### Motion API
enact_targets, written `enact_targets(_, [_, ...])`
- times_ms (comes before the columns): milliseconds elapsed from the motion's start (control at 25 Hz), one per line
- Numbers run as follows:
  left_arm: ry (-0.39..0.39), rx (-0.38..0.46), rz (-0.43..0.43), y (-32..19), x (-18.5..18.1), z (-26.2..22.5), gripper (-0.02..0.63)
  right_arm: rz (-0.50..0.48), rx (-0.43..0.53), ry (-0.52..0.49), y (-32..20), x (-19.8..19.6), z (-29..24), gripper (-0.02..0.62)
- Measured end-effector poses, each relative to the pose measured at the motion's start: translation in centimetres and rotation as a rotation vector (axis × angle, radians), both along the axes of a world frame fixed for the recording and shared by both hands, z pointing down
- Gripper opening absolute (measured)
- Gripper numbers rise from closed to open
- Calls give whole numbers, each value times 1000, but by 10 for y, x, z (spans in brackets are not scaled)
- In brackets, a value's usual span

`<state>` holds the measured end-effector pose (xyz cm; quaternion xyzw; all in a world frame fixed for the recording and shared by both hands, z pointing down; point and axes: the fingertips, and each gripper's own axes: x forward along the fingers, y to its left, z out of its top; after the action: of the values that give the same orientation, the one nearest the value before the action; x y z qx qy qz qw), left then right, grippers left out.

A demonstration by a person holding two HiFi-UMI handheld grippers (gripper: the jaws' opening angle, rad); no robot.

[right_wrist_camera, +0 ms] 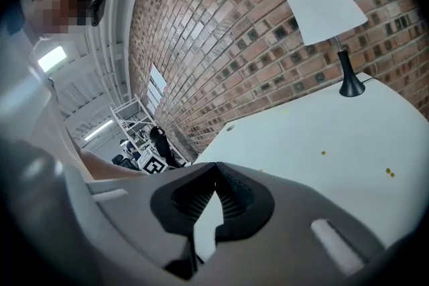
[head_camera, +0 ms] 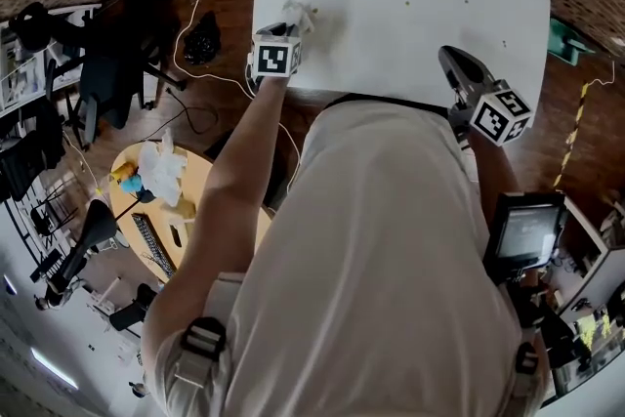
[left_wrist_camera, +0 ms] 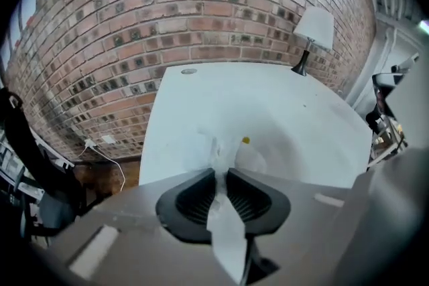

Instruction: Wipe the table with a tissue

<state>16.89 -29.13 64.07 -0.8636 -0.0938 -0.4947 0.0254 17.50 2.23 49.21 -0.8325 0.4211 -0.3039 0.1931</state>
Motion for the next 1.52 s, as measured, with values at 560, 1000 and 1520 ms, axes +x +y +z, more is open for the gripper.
enact_targets(560, [8,-53,26,11,7,2,70,46,16,-18,8,-1,4,5])
enact_targets(1000, [2,-54,9,37,31,2,63,58,14,-16,9,4,3,5])
enact_targets(1520, [-5,-20,280,86,36,16,55,71,20,-28,9,-2,6,5])
